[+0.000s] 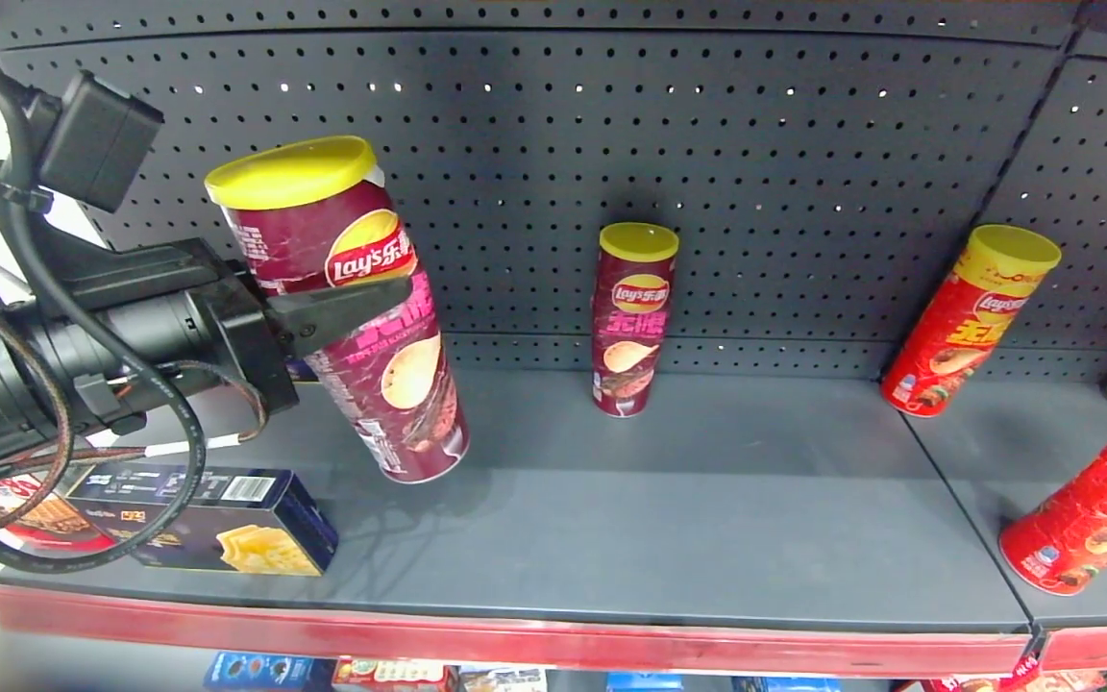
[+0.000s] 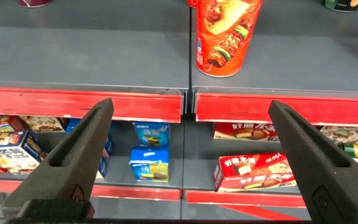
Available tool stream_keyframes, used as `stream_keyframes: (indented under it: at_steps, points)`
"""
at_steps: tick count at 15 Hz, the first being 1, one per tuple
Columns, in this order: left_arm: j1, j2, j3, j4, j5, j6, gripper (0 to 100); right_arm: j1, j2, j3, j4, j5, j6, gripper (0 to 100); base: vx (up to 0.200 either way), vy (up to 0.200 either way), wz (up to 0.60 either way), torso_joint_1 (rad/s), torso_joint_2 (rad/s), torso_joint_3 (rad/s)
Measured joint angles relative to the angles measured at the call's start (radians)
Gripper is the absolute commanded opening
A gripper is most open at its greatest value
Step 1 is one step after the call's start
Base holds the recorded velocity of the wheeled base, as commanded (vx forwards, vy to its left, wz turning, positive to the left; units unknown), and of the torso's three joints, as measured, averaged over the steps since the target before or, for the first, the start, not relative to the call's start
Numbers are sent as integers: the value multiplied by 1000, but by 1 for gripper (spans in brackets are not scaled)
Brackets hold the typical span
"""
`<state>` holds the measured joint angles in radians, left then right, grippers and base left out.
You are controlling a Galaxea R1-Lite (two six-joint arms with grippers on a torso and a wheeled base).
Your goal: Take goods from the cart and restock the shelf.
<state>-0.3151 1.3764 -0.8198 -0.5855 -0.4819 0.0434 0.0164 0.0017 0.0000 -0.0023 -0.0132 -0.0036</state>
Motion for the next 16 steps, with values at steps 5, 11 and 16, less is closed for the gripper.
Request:
stream_keyframes:
  at_steps: [5,11,16]
  points:
    - [3,-5,41,-1,-2,4,0,9,39,-85,-12,39,8,100,0,0,0,0,0,0]
    - [3,-1,14,-2,-7,4,0,85,432,-398,33,383,-170,100,0,0,0,0,0,0]
    - [5,1,17,-1,-7,4,0,278,673,-493,-4,378,-194,100,0,0,0,0,0,0]
